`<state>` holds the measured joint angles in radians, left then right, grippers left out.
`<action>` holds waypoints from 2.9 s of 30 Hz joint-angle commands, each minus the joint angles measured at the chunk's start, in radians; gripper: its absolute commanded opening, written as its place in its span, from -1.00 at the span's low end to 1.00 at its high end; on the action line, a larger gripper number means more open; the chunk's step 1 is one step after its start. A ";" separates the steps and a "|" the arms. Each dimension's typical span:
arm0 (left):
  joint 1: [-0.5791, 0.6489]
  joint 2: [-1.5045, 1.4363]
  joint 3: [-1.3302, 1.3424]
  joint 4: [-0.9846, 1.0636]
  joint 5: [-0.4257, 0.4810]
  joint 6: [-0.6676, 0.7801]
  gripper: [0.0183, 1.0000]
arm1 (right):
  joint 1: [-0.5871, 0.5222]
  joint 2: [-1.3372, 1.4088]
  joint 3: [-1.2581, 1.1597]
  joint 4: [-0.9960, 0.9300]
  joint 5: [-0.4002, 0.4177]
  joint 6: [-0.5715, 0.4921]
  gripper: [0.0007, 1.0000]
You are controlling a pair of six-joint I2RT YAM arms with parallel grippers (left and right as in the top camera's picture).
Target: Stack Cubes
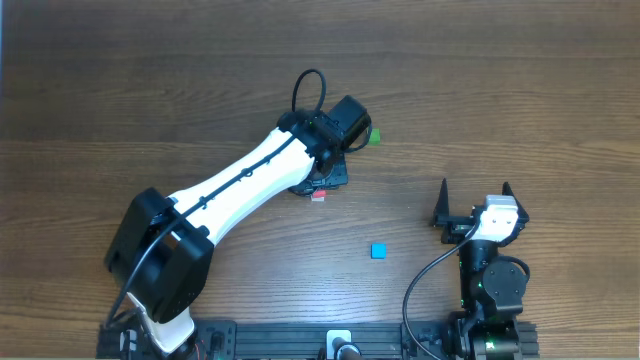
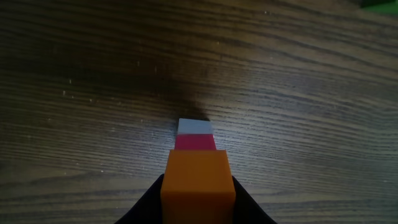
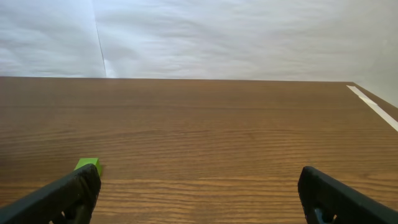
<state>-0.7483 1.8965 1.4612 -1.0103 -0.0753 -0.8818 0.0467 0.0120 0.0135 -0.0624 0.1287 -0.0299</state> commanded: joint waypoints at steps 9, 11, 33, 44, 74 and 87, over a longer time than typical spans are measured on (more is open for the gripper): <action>0.006 0.048 0.020 0.000 0.038 0.014 -0.95 | -0.006 -0.006 -0.008 0.000 -0.008 -0.002 0.99; 0.006 0.051 0.020 0.000 0.041 0.014 -0.96 | -0.006 -0.006 -0.008 0.000 -0.008 -0.002 0.99; 0.006 0.070 0.020 0.000 0.042 0.014 -0.93 | -0.006 -0.006 -0.008 0.000 -0.008 -0.002 0.98; 0.006 0.070 0.020 -0.004 0.060 0.037 -0.92 | -0.006 -0.006 -0.008 0.000 -0.008 -0.002 0.99; 0.017 0.027 0.020 0.000 0.049 0.037 -0.95 | -0.006 -0.006 -0.008 0.000 -0.008 -0.002 0.99; 0.017 0.020 0.020 -0.003 0.049 0.037 -0.95 | -0.006 -0.006 -0.008 0.000 -0.008 -0.002 0.99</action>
<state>-0.7380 1.9522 1.4654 -1.0107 -0.0292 -0.8562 0.0471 0.0120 0.0135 -0.0624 0.1287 -0.0307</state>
